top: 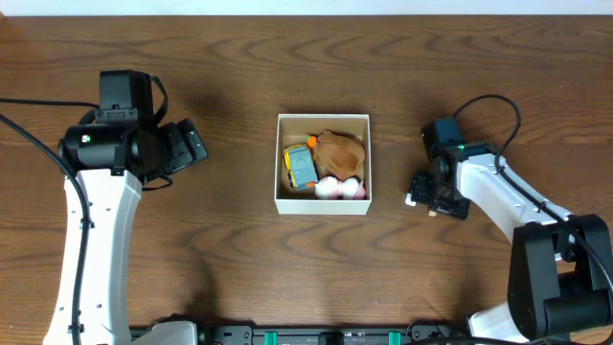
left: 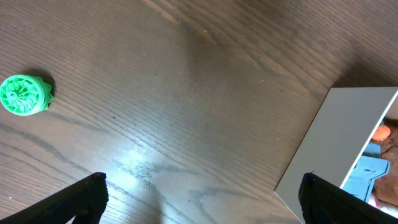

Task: Pack container
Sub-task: 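Lower the right gripper and grasp the paddle-ball toy's wooden handle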

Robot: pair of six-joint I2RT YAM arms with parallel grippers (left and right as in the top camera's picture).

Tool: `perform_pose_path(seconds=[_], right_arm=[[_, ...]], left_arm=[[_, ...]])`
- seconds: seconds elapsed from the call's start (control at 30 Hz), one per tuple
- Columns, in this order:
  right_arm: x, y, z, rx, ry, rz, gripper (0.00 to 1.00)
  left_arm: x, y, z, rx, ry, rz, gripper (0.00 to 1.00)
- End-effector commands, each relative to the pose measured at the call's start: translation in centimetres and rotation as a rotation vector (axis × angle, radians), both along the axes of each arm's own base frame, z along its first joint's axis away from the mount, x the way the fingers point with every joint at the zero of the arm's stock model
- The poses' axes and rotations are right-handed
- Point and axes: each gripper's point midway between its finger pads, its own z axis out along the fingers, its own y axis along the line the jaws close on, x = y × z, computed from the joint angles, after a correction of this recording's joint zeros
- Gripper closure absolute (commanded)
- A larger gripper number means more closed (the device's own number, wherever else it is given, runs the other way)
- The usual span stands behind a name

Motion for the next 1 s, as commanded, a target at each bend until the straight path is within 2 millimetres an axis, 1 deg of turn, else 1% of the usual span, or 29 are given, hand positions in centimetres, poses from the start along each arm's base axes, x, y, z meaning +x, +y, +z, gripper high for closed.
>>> perform_pose_path(seconds=[0.0,0.17,0.3,0.4,0.47,0.57,0.6,0.7,0.77,0.93,0.97], right_arm=[[-0.5,-0.09,-0.67,-0.005,0.014,-0.005,0.27],[-0.97,-0.18,-1.47,-0.004,0.014,-0.005,0.24],[-1.08,-0.2,-1.58,-0.005,0.015,-0.005,0.23],[-1.07,-0.19,-1.58,-0.005,0.015,-0.005,0.24],[-1.07,-0.19,-1.58,-0.005,0.015,-0.005,0.28],[-1.07,-0.19,-1.58,-0.005,0.015,-0.005,0.44],[-1.07,-0.19,-1.57,-0.004,0.015,-0.005,0.48],[-1.07,-0.14,-1.58,-0.001,0.015,-0.005,0.55],[-1.07,-0.14,-1.58,-0.001,0.015,-0.005,0.65],[-1.07,-0.14,-1.58,-0.001,0.015,-0.005,0.75],[-1.07,-0.14,-1.58,-0.001,0.015,-0.005,0.76]], left_arm=[[-0.24,0.19,-0.27,0.006,0.013,0.0,0.02],[-0.24,0.19,-0.27,0.006,0.013,0.0,0.02],[-0.24,0.19,-0.27,0.006,0.013,0.0,0.02],[-0.24,0.19,-0.27,0.006,0.013,0.0,0.02],[-0.24,0.19,-0.27,0.006,0.013,0.0,0.02],[-0.24,0.18,-0.27,0.006,0.013,0.0,0.02],[-0.24,0.19,-0.27,0.006,0.013,0.0,0.02],[-0.24,0.19,-0.27,0.006,0.013,0.0,0.02],[-0.24,0.18,-0.27,0.006,0.013,0.0,0.02],[-0.24,0.19,-0.27,0.006,0.013,0.0,0.02],[-0.23,0.18,-0.27,0.006,0.013,0.0,0.02]])
